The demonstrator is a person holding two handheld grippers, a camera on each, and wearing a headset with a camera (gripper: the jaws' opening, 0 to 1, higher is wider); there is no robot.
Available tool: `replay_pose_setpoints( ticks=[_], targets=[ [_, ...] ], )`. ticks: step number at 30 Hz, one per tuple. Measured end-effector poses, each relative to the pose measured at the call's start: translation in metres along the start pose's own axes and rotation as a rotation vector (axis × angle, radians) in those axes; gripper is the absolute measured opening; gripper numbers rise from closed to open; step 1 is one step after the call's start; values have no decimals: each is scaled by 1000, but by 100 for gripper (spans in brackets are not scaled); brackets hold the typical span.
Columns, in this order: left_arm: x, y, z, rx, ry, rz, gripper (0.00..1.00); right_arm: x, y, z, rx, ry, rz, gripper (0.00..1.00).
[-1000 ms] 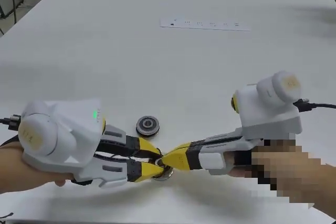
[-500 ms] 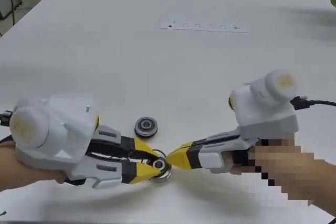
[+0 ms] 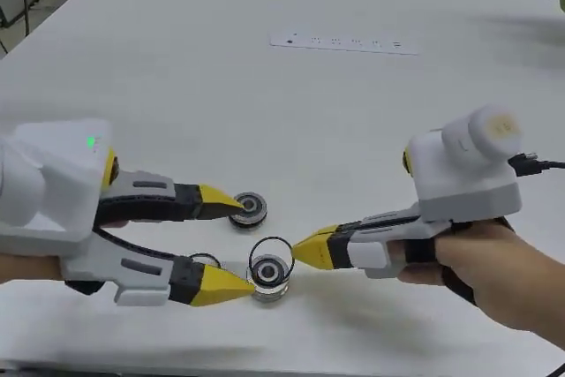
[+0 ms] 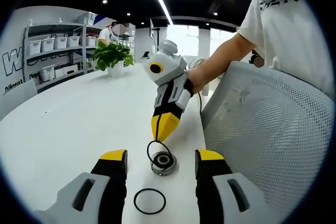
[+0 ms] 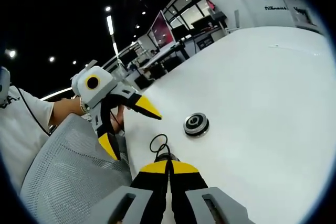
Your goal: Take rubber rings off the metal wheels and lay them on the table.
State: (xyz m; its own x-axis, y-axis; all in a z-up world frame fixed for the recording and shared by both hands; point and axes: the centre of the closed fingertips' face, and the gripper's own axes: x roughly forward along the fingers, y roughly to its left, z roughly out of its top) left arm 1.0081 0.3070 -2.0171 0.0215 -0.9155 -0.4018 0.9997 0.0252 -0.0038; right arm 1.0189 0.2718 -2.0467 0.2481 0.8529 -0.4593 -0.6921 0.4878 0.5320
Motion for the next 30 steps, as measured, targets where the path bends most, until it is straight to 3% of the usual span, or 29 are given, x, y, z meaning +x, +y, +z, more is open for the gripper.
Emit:
replay_pose_setpoints(
  ticks=[7,10,18,24,30],
  targets=[
    [-18,0,0,16,3,24,65,-3,2,8,-7,-14,-3,0],
    [-32,5,-3,34,12,64,69,-3,1,9,-13,-18,-9,0],
    [-60,14,-8,-6,-2,152,73,1,3,16,-25,-23,4,0],
    [-70,16,-14,-28,-11,217,76,9,10,24,-40,-24,23,0],
    [-71,9,-22,-66,-18,243,78,21,18,29,-66,-5,56,0]
  ],
)
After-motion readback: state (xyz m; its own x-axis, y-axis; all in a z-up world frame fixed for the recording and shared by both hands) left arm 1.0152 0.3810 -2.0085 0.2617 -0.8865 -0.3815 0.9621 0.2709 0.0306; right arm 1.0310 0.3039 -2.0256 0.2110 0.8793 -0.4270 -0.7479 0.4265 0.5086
